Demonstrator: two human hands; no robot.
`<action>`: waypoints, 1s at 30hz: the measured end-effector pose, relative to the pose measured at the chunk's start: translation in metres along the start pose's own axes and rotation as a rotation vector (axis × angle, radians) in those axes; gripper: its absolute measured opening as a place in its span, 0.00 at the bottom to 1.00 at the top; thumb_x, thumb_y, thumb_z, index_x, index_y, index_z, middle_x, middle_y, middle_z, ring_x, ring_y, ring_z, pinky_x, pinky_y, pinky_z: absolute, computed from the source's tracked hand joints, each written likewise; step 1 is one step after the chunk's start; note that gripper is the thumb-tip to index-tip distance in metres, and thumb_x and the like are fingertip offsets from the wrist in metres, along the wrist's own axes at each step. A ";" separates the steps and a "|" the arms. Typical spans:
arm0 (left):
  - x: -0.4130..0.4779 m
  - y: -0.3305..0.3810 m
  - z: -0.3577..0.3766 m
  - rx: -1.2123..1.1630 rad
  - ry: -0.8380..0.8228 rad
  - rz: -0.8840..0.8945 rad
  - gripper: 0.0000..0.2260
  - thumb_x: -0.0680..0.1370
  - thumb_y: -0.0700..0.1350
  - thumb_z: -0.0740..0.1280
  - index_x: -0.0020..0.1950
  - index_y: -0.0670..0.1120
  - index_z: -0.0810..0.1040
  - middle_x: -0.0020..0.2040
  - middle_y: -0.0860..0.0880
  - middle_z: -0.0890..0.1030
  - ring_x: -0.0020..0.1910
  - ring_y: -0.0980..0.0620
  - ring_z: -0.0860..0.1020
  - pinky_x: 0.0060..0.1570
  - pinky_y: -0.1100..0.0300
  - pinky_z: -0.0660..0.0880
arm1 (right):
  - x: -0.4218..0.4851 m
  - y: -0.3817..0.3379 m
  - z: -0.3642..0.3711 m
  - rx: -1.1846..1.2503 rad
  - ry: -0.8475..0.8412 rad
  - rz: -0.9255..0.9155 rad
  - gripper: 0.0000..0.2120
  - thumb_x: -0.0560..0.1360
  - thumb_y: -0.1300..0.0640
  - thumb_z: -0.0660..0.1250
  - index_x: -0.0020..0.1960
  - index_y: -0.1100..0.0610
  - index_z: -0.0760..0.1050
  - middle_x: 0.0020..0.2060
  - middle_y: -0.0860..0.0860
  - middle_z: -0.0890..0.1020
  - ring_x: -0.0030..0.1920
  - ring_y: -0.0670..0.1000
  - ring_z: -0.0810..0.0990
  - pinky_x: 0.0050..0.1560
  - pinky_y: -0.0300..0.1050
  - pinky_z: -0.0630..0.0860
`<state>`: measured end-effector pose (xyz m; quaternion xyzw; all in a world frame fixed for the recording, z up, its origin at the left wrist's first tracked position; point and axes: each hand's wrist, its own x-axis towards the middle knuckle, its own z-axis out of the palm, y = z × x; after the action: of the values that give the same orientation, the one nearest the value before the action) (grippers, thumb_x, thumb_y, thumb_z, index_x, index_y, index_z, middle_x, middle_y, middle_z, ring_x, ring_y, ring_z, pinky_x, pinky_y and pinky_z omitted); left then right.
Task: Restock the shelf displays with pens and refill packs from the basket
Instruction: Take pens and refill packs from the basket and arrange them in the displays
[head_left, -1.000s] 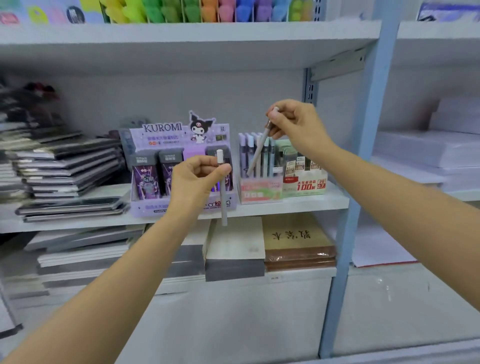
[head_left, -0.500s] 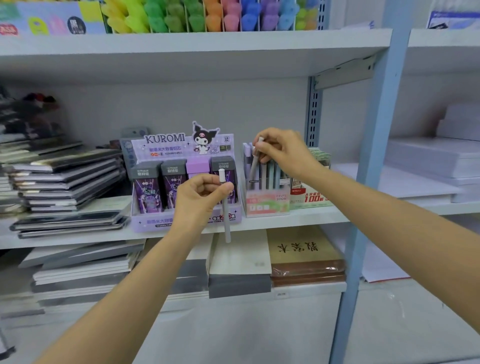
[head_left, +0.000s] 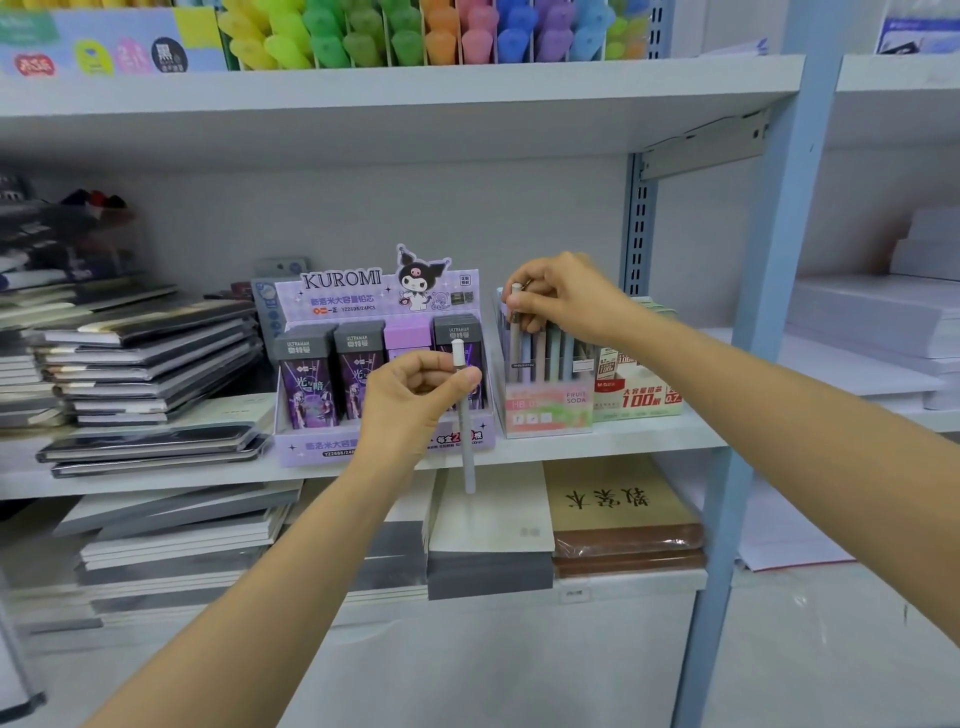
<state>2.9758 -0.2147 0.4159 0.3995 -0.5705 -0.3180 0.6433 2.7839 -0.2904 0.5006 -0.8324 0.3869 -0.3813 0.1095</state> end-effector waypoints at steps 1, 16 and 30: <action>0.000 0.000 0.000 -0.008 0.000 -0.003 0.08 0.69 0.45 0.77 0.44 0.47 0.81 0.40 0.44 0.85 0.41 0.50 0.84 0.38 0.70 0.75 | -0.001 0.002 0.003 0.013 0.014 0.000 0.10 0.78 0.59 0.67 0.59 0.59 0.77 0.41 0.53 0.85 0.39 0.47 0.84 0.43 0.37 0.81; -0.005 0.005 0.011 0.063 -0.019 0.048 0.08 0.69 0.43 0.77 0.44 0.47 0.81 0.37 0.49 0.83 0.40 0.50 0.83 0.41 0.65 0.80 | -0.026 -0.010 0.008 0.221 0.089 -0.074 0.10 0.77 0.50 0.68 0.56 0.52 0.81 0.43 0.42 0.81 0.40 0.39 0.77 0.41 0.31 0.73; -0.020 -0.008 0.021 0.932 -0.120 0.527 0.25 0.77 0.50 0.69 0.73 0.50 0.69 0.72 0.50 0.68 0.71 0.49 0.64 0.70 0.50 0.61 | -0.038 -0.002 -0.036 0.423 0.323 -0.063 0.04 0.82 0.58 0.60 0.52 0.58 0.72 0.44 0.59 0.83 0.43 0.55 0.85 0.41 0.42 0.81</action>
<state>2.9525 -0.2048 0.3999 0.4670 -0.7678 0.1188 0.4222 2.7431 -0.2575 0.5054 -0.7310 0.2850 -0.5850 0.2058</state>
